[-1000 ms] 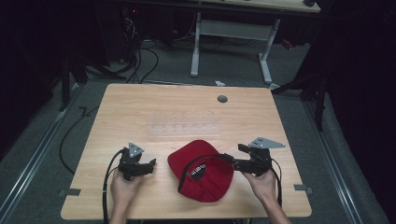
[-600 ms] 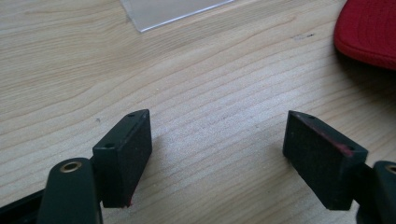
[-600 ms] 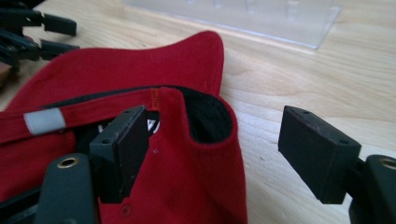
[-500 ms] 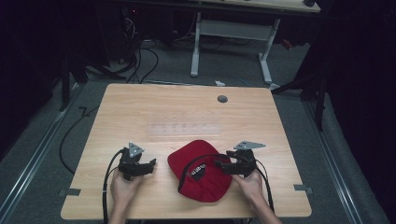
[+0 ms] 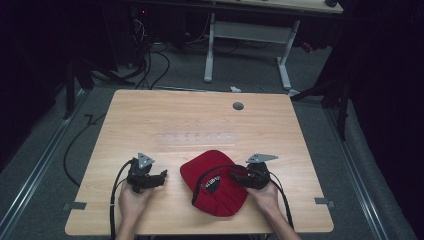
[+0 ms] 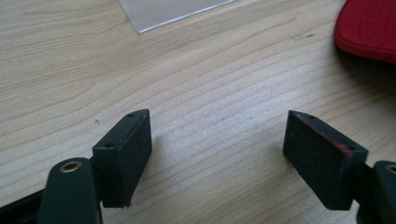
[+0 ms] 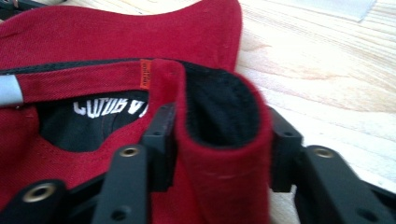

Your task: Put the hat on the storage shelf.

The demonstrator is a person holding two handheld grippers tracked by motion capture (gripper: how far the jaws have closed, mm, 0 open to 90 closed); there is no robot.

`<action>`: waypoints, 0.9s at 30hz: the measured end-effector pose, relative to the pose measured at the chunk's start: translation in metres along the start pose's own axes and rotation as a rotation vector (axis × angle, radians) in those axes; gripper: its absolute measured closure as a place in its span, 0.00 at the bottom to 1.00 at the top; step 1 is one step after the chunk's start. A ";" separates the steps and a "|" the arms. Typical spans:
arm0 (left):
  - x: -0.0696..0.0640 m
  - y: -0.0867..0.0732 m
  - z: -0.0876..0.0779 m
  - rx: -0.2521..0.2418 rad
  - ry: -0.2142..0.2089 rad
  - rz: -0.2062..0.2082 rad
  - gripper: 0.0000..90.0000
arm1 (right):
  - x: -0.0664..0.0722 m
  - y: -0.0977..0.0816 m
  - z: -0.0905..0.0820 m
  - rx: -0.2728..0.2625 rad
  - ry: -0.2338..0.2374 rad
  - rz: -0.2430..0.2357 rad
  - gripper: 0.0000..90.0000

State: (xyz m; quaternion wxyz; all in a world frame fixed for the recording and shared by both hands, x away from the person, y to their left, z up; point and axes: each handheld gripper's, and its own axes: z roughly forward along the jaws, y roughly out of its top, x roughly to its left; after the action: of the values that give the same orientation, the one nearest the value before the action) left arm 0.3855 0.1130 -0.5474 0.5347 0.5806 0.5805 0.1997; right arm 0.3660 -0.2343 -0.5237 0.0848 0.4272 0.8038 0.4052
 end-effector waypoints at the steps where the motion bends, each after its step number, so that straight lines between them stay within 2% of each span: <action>1: 0.000 0.000 0.000 0.000 0.000 0.000 0.27 | 0.000 0.000 0.000 0.000 0.000 0.000 0.65; 3: 0.000 0.000 0.000 0.002 -0.001 -0.001 0.27 | 0.002 -0.001 0.002 -0.004 -0.002 -0.001 0.71; 7: -0.001 0.000 0.001 0.001 -0.002 0.000 0.26 | 0.001 -0.001 0.002 -0.017 0.025 0.021 0.82; 11: -0.001 0.000 0.001 -0.001 0.003 -0.002 0.26 | 0.001 -0.001 0.001 -0.015 0.031 0.021 0.89; 14: -0.001 0.000 0.000 -0.016 0.017 -0.008 0.30 | 0.003 0.000 -0.003 -0.023 0.014 0.004 0.92; 18: -0.001 0.000 0.000 -0.015 0.017 -0.008 0.31 | 0.004 0.002 -0.009 -0.041 0.007 -0.008 0.93; 22: -0.001 0.000 0.000 -0.014 0.015 -0.012 0.31 | -0.003 0.004 -0.017 -0.057 0.023 0.042 0.94; 27: -0.004 -0.001 0.000 -0.022 0.033 -0.023 0.30 | -0.002 0.003 -0.021 -0.069 0.021 0.040 0.94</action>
State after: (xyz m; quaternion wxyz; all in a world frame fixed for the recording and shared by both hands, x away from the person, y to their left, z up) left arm 0.3835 0.1093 -0.5467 0.5336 0.5646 0.5937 0.2098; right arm 0.3588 -0.2475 -0.5079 0.0831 0.4356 0.7815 0.4388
